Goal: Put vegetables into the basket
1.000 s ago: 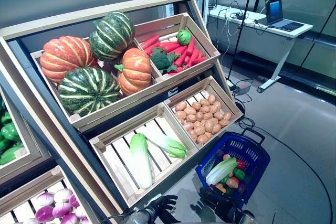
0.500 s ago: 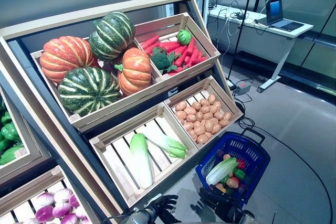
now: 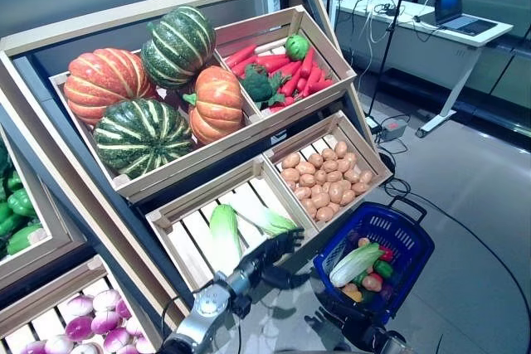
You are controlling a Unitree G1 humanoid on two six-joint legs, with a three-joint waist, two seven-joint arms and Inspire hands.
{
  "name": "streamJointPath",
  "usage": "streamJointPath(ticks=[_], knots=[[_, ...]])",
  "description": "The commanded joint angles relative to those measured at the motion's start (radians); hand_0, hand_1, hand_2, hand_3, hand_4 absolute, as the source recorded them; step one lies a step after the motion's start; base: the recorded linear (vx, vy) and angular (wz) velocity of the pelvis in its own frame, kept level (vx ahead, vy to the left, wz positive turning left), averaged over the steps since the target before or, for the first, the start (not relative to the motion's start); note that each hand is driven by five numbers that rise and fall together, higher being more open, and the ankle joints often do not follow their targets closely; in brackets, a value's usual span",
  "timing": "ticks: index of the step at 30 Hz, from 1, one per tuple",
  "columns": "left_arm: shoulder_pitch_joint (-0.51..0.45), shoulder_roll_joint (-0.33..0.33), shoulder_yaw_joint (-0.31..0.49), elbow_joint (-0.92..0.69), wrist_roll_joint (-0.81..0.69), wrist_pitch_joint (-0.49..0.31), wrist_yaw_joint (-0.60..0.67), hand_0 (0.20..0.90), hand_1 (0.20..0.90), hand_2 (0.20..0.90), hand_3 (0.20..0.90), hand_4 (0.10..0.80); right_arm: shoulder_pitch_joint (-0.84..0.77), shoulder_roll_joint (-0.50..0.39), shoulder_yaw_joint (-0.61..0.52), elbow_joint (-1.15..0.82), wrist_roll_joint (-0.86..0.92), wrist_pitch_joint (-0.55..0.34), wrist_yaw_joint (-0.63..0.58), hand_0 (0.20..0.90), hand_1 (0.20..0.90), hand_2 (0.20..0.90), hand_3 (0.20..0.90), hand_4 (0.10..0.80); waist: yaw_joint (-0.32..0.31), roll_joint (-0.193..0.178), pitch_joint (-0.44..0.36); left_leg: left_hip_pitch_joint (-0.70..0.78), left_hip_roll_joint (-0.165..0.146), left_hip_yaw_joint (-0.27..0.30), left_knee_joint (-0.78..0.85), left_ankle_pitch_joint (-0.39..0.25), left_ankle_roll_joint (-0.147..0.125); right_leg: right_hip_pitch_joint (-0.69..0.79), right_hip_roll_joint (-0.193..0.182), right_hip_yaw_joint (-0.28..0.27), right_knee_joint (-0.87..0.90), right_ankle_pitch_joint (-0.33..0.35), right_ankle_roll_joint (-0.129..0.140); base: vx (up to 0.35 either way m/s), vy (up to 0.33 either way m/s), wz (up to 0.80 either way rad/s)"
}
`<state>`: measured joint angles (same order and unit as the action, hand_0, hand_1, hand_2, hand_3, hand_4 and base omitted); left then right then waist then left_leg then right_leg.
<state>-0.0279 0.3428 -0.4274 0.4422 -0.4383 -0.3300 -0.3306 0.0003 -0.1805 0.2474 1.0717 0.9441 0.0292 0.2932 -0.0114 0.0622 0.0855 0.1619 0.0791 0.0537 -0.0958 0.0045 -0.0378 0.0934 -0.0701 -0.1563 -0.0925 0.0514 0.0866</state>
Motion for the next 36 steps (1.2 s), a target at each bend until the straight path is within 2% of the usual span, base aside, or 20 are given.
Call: streamJointPath(ticks=[1,4,6,8,9,10,11,12,13,15,18,19,25,26,27,31,34,36], knots=[[-0.119,0.021,0.059,-0.102,-0.149,-0.057,-0.065,0.900,0.900,0.900,0.900,0.800,-0.011,0.066,0.010,-0.022,-0.035,-0.013,0.008,0.900,0.900,0.900,0.900,0.800,0.008,-0.027,0.033,-0.030,-0.012,0.015,0.015,-0.022,-0.005,0.037,-0.049,-0.020,0.066,-0.075,0.007,0.000,0.049,0.10],[-0.140,0.011,0.109,-0.162,-0.215,-0.038,-0.054,0.900,0.900,0.900,0.900,0.800,0.010,0.068,0.017,-0.062,-0.046,-0.037,-0.019,0.900,0.900,0.900,0.900,0.800,0.004,-0.024,0.047,-0.041,-0.010,0.021,0.024,-0.018,-0.006,0.020,-0.059,-0.027,0.099,-0.085,0.004,0.007,0.060,0.09],[-0.159,0.005,0.143,-0.161,-0.189,-0.052,0.027,0.900,0.900,0.900,0.900,0.800,0.031,0.068,0.014,-0.095,-0.039,-0.040,-0.025,0.900,0.900,0.900,0.900,0.800,-0.003,-0.027,0.047,-0.035,-0.010,0.022,0.022,-0.020,-0.009,0.023,-0.062,-0.026,0.098,-0.085,0.006,0.081,0.050,0.04],[-0.176,0.004,0.166,-0.133,-0.136,-0.071,0.145,0.900,0.900,0.900,0.900,0.800,0.056,0.069,0.018,-0.128,-0.034,-0.039,-0.036,0.900,0.900,0.900,0.900,0.800,-0.014,-0.032,0.045,-0.030,-0.009,0.029,0.024,-0.023,-0.011,0.029,-0.064,-0.021,0.095,-0.086,0.008,0.093,0.049,0.01],[-0.190,-0.001,0.178,-0.109,-0.087,-0.064,0.250,0.900,0.900,0.900,0.900,0.800,0.066,0.069,0.027,-0.140,-0.031,-0.045,-0.038,0.900,0.900,0.900,0.900,0.800,-0.021,-0.034,0.047,-0.031,-0.008,0.036,0.035,-0.027,-0.013,0.026,-0.067,-0.017,0.104,-0.092,0.009,0.049,0.046,-0.01],[-0.191,-0.002,0.178,-0.108,-0.082,-0.062,0.259,0.900,0.900,0.900,0.900,0.800,0.066,0.069,0.027,-0.140,-0.031,-0.045,-0.038,0.900,0.900,0.900,0.900,0.800,-0.021,-0.035,0.047,-0.032,-0.008,0.036,0.037,-0.028,-0.013,0.025,-0.067,-0.017,0.106,-0.093,0.009,0.018,0.074,-0.01],[-0.223,-0.008,0.189,-0.054,-0.014,-0.073,0.369,0.900,0.900,0.900,0.900,0.800,0.069,0.066,0.037,-0.166,-0.031,-0.041,-0.046,0.900,0.900,0.900,0.900,0.800,-0.033,-0.036,0.060,-0.057,-0.007,0.043,0.082,-0.038,-0.014,-0.003,-0.073,-0.011,0.144,-0.103,0.008,-0.035,0.061,-0.02],[-0.242,-0.010,0.190,-0.031,0.024,-0.075,0.422,0.900,0.900,0.900,0.900,0.800,0.065,0.062,0.044,-0.177,-0.023,-0.040,-0.046,0.900,0.900,0.900,0.900,0.800,-0.037,-0.036,0.071,-0.079,-0.006,0.043,0.116,-0.044,-0.016,-0.026,-0.075,-0.005,0.173,-0.109,0.005,-0.043,0.068,-0.03],[-0.248,-0.010,0.190,-0.025,0.038,-0.076,0.441,0.900,0.900,0.900,0.900,0.800,0.064,0.060,0.047,-0.180,-0.019,-0.040,-0.045,0.900,0.900,0.900,0.900,0.800,-0.038,-0.037,0.076,-0.086,-0.006,0.043,0.127,-0.046,-0.016,-0.033,-0.076,-0.003,0.183,-0.112,0.004,-0.054,0.048,-0.02],[-0.298,-0.015,0.188,-0.005,0.116,-0.070,0.574,0.900,0.900,0.900,0.900,0.800,0.045,0.053,0.073,-0.212,0.013,-0.035,-0.049,0.900,0.900,0.900,0.900,0.800,-0.044,-0.041,0.122,-0.163,-0.007,0.040,0.240,-0.070,-0.015,-0.113,-0.085,0.014,0.285,-0.139,-0.004,-0.118,0.053,-0.03],[-0.339,-0.008,0.174,-0.011,0.162,-0.079,0.668,0.900,0.900,0.900,0.900,0.800,0.016,0.042,0.095,-0.238,0.048,-0.040,-0.045,0.900,0.900,0.900,0.900,0.800,-0.046,-0.048,0.170,-0.245,-0.006,0.031,0.335,-0.087,-0.012,-0.193,-0.094,0.034,0.369,-0.152,-0.013,-0.226,0.039,0.02],[-0.401,0.002,0.150,-0.016,0.228,-0.079,0.800,0.900,0.900,0.900,0.900,0.800,-0.033,0.032,0.123,-0.274,0.086,-0.043,-0.052,0.900,0.900,0.900,0.900,0.800,-0.047,-0.056,0.219,-0.351,-0.010,0.025,0.446,-0.116,-0.004,-0.298,-0.101,0.059,0.478,-0.174,-0.025,-0.360,0.066,-0.02],[-0.549,0.025,0.134,0.015,0.345,-0.043,1.072,0.900,0.900,0.900,0.900,0.800,-0.107,0.021,0.170,-0.344,0.146,-0.050,-0.072,0.900,0.900,0.900,0.900,0.800,-0.058,-0.074,0.282,-0.550,0.006,0.038,0.698,-0.211,-0.002,-0.492,-0.110,0.100,0.745,-0.260,-0.042,-0.192,0.052,-0.03],[-0.578,0.024,0.134,0.039,0.376,-0.036,1.152,0.900,0.900,0.900,0.900,0.800,-0.119,0.013,0.175,-0.348,0.165,-0.054,-0.072,0.900,0.900,0.900,0.900,0.800,-0.062,-0.077,0.293,-0.583,0.014,0.036,0.753,-0.237,-0.003,-0.526,-0.114,0.104,0.799,-0.282,-0.045,-0.062,0.028,-0.04],[-0.583,0.023,0.134,0.043,0.379,-0.035,1.160,0.900,0.900,0.900,0.900,0.800,-0.122,0.013,0.175,-0.349,0.166,-0.055,-0.074,0.900,0.900,0.900,0.900,0.800,-0.062,-0.076,0.294,-0.592,0.016,0.035,0.766,-0.241,-0.004,-0.535,-0.115,0.105,0.813,-0.286,-0.045,-0.077,0.040,-0.03],[-0.652,0.020,0.126,0.138,0.424,-0.018,1.327,0.900,0.900,0.900,0.900,0.800,-0.159,-0.001,0.175,-0.361,0.201,-0.066,-0.098,0.900,0.900,0.900,0.900,0.800,-0.073,-0.080,0.313,-0.690,0.035,0.025,0.914,-0.304,-0.006,-0.639,-0.129,0.125,0.956,-0.338,-0.047,-0.055,0.034,0.04],[-0.687,0.019,0.125,0.196,0.396,-0.015,1.362,0.900,0.900,0.900,0.900,0.800,-0.184,-0.015,0.165,-0.355,0.223,-0.069,-0.123,0.900,0.900,0.900,0.900,0.800,-0.079,-0.082,0.321,-0.746,0.043,0.015,0.997,-0.341,-0.005,-0.706,-0.131,0.139,1.036,-0.368,-0.049,-0.004,0.021,-0.06],[-0.701,0.019,0.129,0.230,0.368,-0.021,1.372,0.900,0.900,0.900,0.900,0.800,-0.199,-0.024,0.158,-0.349,0.237,-0.070,-0.136,0.900,0.900,0.900,0.900,0.800,-0.080,-0.083,0.331,-0.765,0.044,0.007,1.059,-0.390,-0.007,-0.729,-0.129,0.147,1.092,-0.414,-0.045,0.055,0.007,-0.06]])
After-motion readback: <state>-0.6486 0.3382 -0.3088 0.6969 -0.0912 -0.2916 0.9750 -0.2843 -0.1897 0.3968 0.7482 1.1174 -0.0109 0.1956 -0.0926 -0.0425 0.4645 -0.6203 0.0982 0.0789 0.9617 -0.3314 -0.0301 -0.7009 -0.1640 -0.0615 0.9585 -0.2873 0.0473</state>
